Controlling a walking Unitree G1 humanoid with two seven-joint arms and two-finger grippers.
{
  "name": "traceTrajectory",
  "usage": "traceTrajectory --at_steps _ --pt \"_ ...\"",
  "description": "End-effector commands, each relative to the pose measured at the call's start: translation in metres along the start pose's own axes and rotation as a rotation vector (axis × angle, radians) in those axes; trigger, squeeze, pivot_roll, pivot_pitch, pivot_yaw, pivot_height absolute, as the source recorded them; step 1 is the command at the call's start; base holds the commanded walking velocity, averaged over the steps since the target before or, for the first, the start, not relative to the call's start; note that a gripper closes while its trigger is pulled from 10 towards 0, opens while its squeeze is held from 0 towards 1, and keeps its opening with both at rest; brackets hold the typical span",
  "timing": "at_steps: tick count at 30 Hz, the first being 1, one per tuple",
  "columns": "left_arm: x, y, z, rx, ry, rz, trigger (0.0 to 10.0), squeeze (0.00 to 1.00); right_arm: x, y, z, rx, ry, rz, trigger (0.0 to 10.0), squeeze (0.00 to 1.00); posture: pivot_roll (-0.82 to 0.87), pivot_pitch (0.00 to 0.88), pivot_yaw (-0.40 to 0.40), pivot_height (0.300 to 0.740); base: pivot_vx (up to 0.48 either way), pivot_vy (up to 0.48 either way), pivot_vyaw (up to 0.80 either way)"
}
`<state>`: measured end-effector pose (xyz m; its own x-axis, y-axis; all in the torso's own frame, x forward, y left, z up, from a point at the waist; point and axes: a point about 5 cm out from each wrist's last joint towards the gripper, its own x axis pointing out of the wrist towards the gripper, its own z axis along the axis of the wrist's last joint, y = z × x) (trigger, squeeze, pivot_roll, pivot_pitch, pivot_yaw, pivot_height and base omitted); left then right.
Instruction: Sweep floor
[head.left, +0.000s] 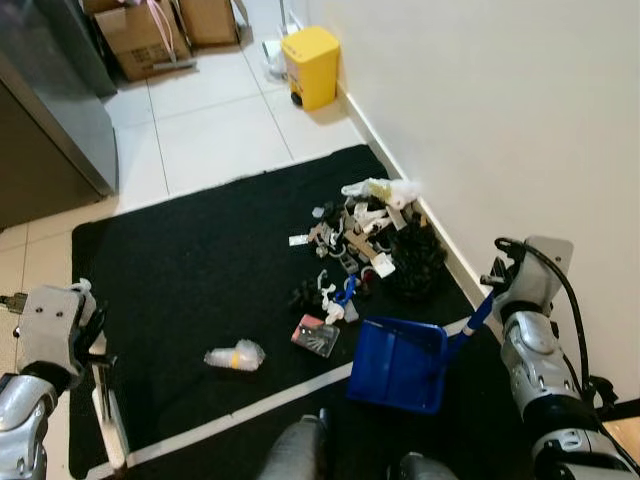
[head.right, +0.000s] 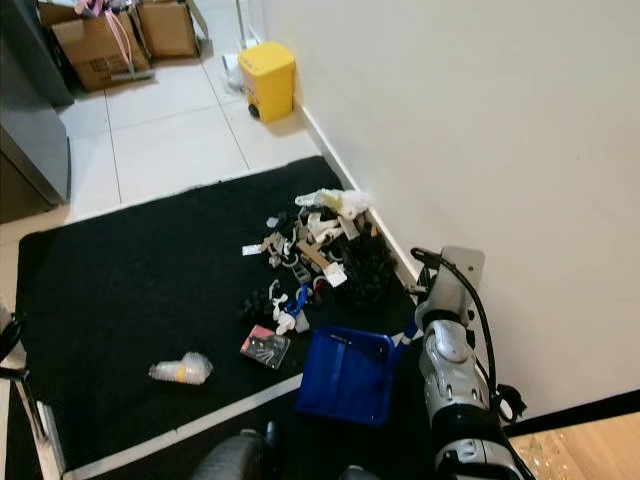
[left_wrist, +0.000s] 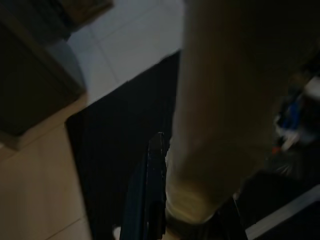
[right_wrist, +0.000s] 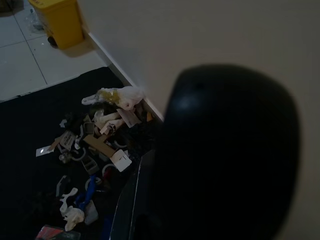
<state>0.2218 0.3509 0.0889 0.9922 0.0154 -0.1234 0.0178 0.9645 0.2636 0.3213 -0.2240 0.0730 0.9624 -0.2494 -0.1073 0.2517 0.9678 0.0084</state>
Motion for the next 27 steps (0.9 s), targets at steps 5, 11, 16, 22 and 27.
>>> traceTrajectory --at_steps 5,11,16,22,27 --pt "0.013 -0.025 0.001 -0.16 -0.067 -0.108 10.0 0.0 0.002 -0.004 0.003 0.003 -0.002 -0.005 10.0 0.0 0.14 0.179 0.001 0.74 0.0 0.0 0.0" --pt "0.027 -0.034 0.008 -0.151 -0.118 -0.153 10.0 0.0 0.004 -0.005 0.004 0.002 -0.002 -0.004 10.0 0.0 0.13 0.177 0.0 0.74 0.0 0.0 0.0" --pt "0.037 -0.033 0.018 -0.143 -0.179 -0.169 10.0 0.0 0.004 -0.006 0.004 0.002 -0.001 -0.003 10.0 0.0 0.12 0.178 0.001 0.74 0.0 0.0 0.0" --pt "0.05 -0.042 0.033 -0.146 -0.238 -0.212 10.0 0.0 0.004 -0.004 0.001 0.014 0.019 0.02 10.0 0.0 0.13 0.178 -0.002 0.74 0.0 0.0 0.0" --pt "0.061 -0.057 0.039 -0.21 -0.244 -0.3 10.0 0.0 0.005 0.001 -0.004 0.003 0.062 0.07 10.0 0.0 0.13 0.177 0.0 0.74 0.0 0.0 0.0"
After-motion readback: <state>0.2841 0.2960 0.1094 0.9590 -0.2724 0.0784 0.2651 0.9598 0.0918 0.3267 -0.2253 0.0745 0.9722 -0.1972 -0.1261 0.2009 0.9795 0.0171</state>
